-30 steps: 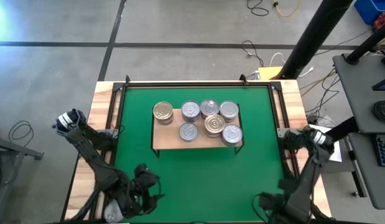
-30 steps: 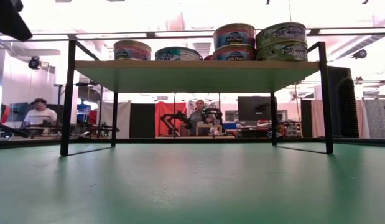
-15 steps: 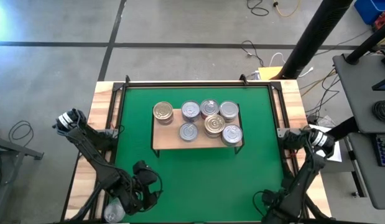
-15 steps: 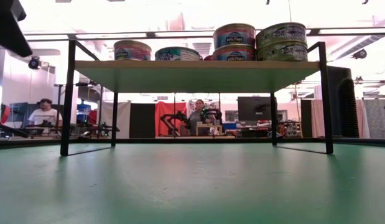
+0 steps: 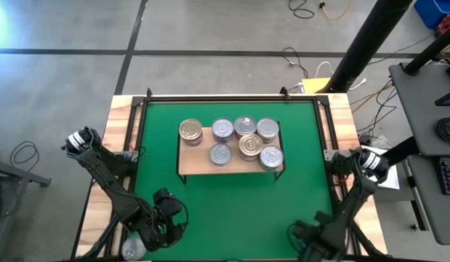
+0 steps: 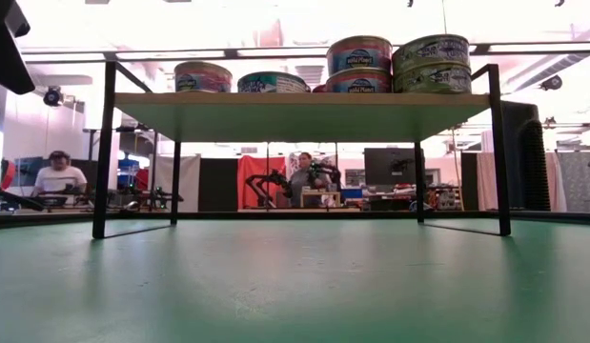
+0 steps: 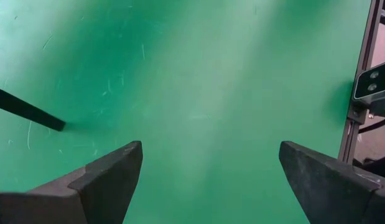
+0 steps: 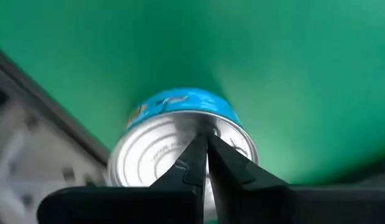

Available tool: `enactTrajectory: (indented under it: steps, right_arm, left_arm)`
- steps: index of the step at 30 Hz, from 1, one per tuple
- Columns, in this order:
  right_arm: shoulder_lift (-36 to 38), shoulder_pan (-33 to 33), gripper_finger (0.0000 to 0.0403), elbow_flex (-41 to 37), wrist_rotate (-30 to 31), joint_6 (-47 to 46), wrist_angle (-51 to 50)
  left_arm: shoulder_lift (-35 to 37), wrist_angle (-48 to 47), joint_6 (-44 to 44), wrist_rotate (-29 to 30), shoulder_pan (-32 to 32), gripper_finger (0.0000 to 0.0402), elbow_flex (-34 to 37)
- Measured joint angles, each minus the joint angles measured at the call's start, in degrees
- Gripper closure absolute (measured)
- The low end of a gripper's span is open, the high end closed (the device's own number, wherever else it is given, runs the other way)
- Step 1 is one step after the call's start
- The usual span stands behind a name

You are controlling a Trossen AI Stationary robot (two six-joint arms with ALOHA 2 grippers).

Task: Stack canned seafood by type on shelf
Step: Put the right yellow and blue tuna can on the shelf

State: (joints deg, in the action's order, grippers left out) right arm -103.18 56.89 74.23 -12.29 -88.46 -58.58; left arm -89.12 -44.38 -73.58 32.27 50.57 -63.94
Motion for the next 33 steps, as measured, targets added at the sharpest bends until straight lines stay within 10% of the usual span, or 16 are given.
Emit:
enactTrajectory:
  steps: [9,21,33]
  right_arm:
    - [0.0,-4.5,0.0394,10.3,22.8,5.6,-2.1]
    - [0.0,6.4,0.0394,5.8,1.3,-3.7,-11.1]
    - [-0.2,4.5,0.0394,-4.8,3.5,0.4,5.1]
  left_arm:
    - [0.0,1.1,-1.8,-0.8,0.2,0.0038,0.0]
    - [-1.6,7.1,-1.8,1.1,2.8,0.0038,-0.2]
    - [-6.8,16.2,1.6,2.1,2.3,0.0038,-0.2]
